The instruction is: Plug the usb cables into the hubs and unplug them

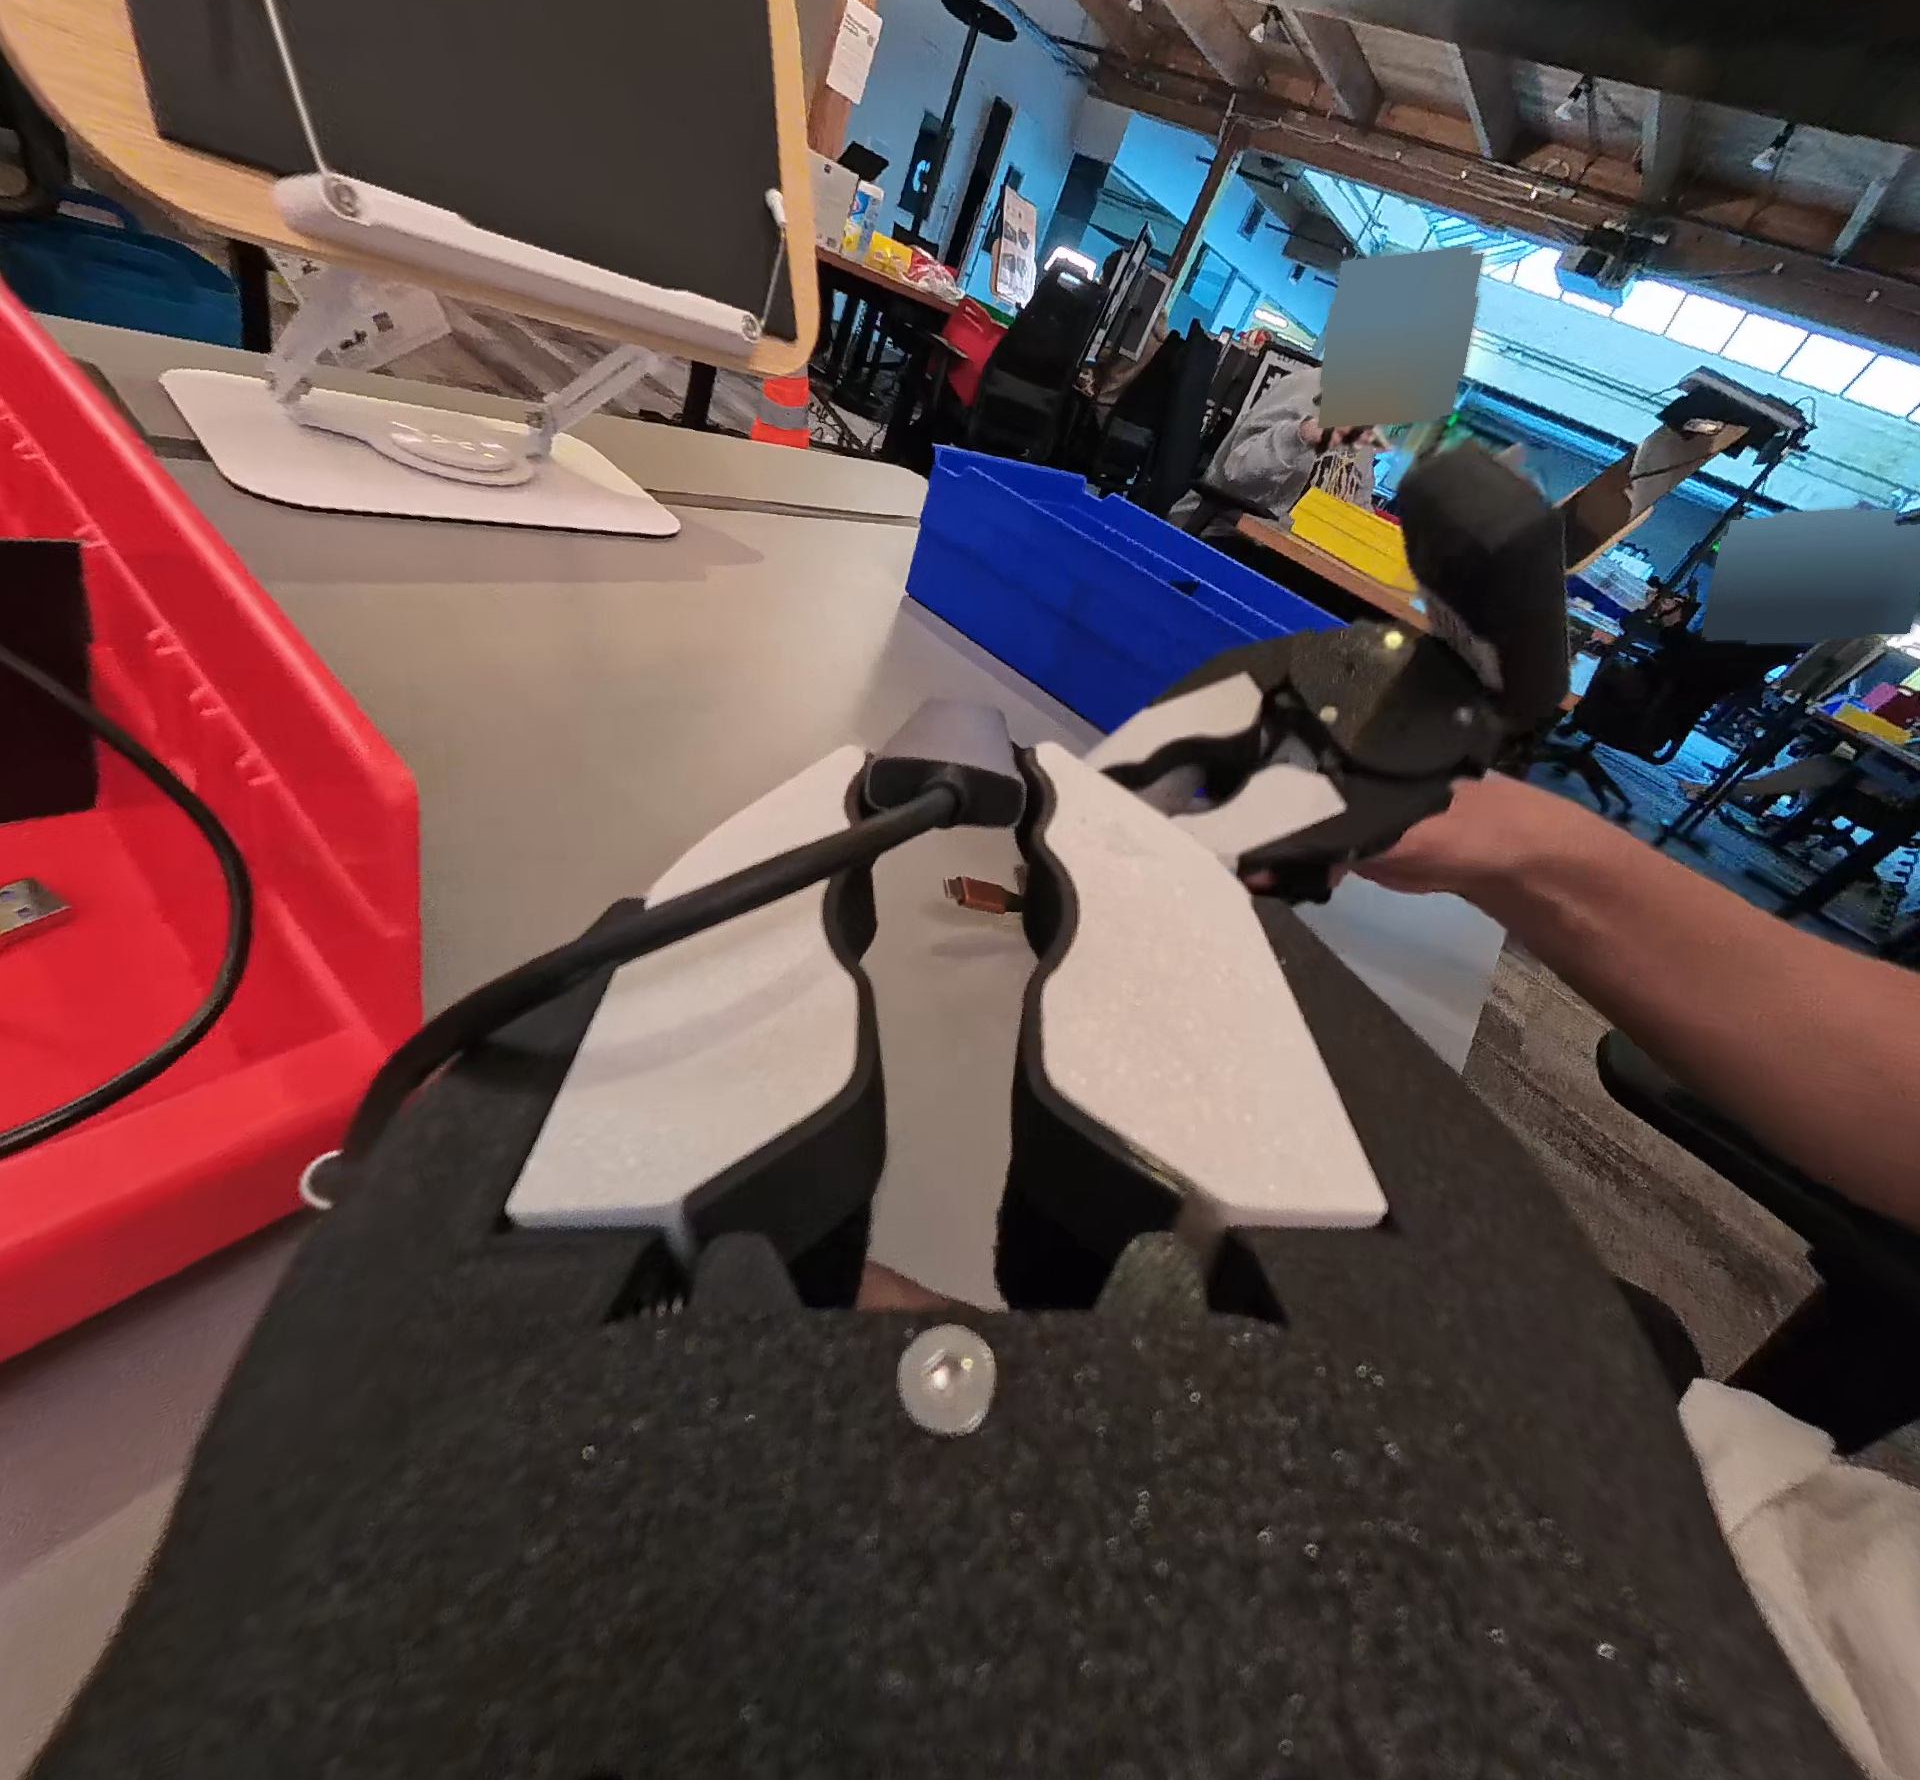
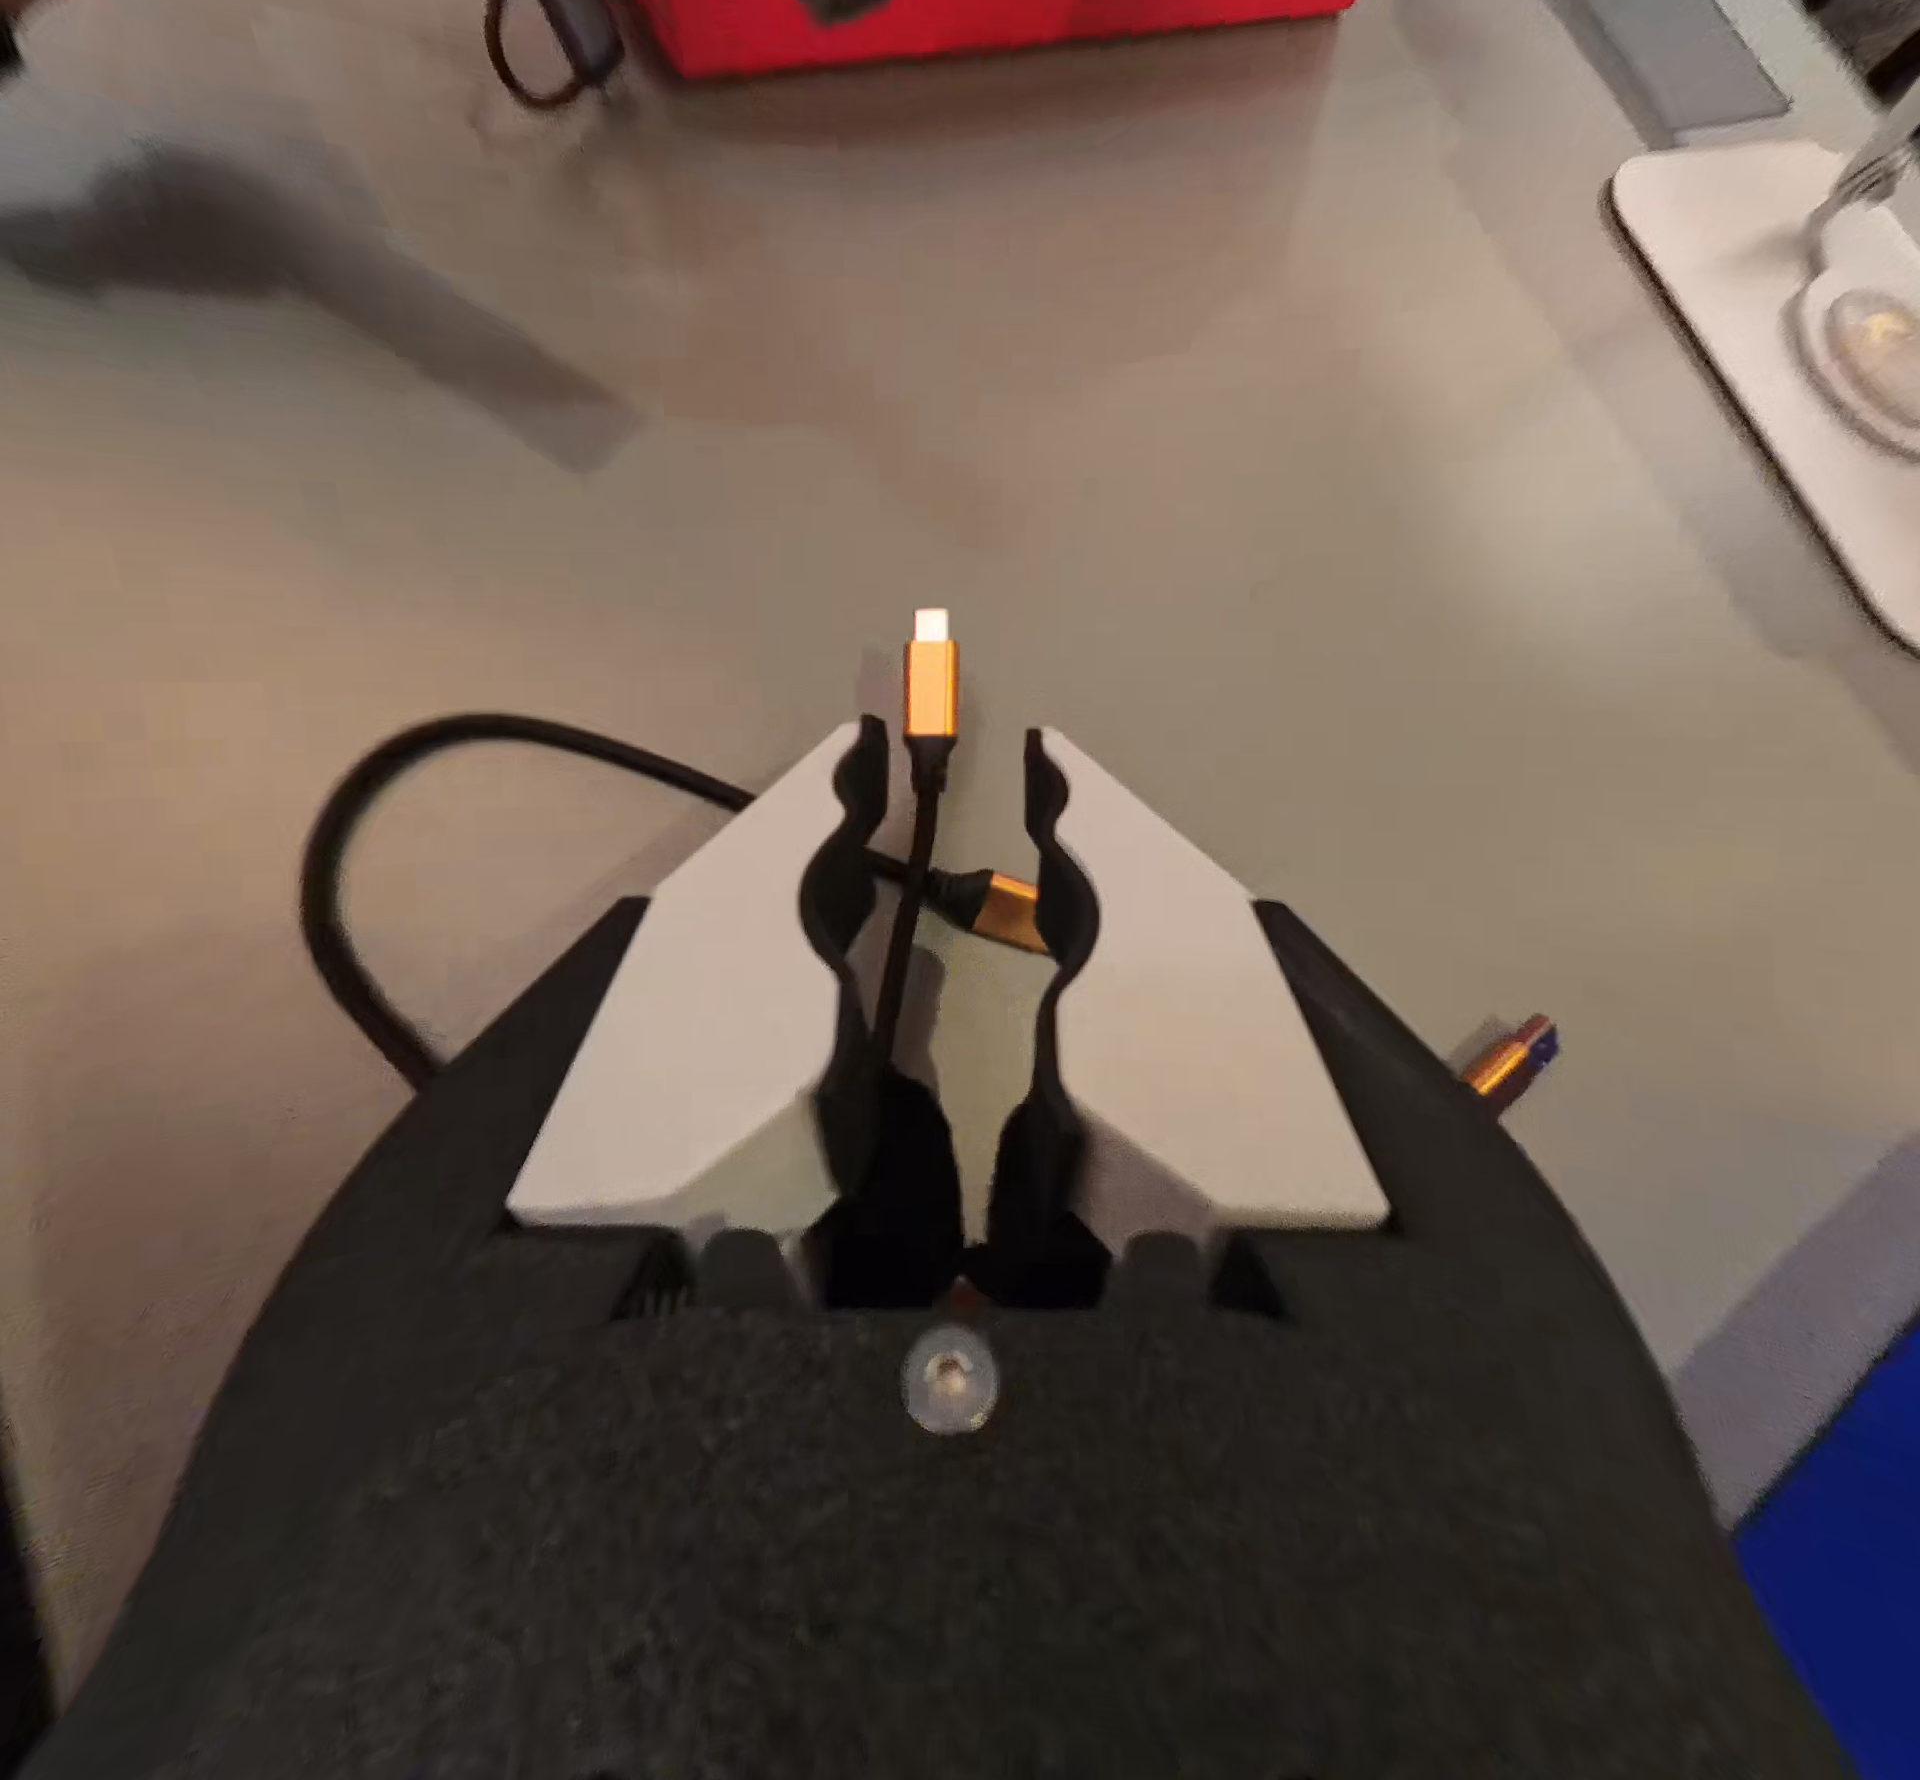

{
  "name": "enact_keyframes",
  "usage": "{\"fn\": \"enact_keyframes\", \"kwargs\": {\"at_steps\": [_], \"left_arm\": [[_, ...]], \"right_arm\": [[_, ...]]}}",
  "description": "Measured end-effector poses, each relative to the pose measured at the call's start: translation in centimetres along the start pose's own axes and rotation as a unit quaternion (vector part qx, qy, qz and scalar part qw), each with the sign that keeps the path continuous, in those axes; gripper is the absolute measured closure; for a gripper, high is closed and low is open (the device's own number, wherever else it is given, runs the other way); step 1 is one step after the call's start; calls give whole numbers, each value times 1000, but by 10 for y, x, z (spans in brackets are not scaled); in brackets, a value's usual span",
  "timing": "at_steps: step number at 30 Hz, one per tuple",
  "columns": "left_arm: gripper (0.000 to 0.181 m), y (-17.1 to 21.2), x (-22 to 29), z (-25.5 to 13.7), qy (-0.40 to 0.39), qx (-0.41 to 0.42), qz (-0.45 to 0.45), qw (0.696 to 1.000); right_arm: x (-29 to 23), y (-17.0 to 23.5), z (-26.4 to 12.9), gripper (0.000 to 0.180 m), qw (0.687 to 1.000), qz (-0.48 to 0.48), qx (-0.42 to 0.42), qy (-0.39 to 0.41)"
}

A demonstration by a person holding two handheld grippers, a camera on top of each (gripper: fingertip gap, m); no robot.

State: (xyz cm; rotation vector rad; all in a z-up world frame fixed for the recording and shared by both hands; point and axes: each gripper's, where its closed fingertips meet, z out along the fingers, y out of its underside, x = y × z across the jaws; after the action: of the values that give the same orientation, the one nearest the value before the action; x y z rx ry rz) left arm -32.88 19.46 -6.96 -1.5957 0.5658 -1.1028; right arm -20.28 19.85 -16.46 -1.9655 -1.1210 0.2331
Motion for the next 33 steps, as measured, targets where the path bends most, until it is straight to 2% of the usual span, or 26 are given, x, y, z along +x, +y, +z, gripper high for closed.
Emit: {"fn": "enact_keyframes", "kwargs": {"at_steps": [5, 7, 8, 11, 16, 21, 25, 33], "left_arm": [[156, 4, 6, 8, 8, -5, -22, 1000], [156, 5, 9, 10, 15, -4, -37, 999], [156, 6, 10, 11, 16, -6, -39, 999], [157, 9, 11, 13, 10, -15, -21, 1000], [157, 11, 11, 17, -8, -17, 33, 999], [156, 10, 24, 25, -22, -11, 146, 989], [156, 17, 36, 32, -28, -26, 230, 972], [156, 22, 44, 41, -45, -32, 273, 960]], "right_arm": [[-1, 11, 13, 161, 993, -112, -15, 31], [-4, 21, 20, 164, 992, -124, -29, 26], [-4, 21, 22, 174, 991, -128, -23, 31], [-7, 16, 16, 175, 989, -145, -8, 28], [-12, -12, -14, 175, 998, -60, 29, -13], [-42, -41, -37, 176, 990, 50, 38, -128], [-51, -52, -43, 175, 982, 88, 46, -160], [-62, -60, -41, 174, 951, 191, 77, -230]]}}
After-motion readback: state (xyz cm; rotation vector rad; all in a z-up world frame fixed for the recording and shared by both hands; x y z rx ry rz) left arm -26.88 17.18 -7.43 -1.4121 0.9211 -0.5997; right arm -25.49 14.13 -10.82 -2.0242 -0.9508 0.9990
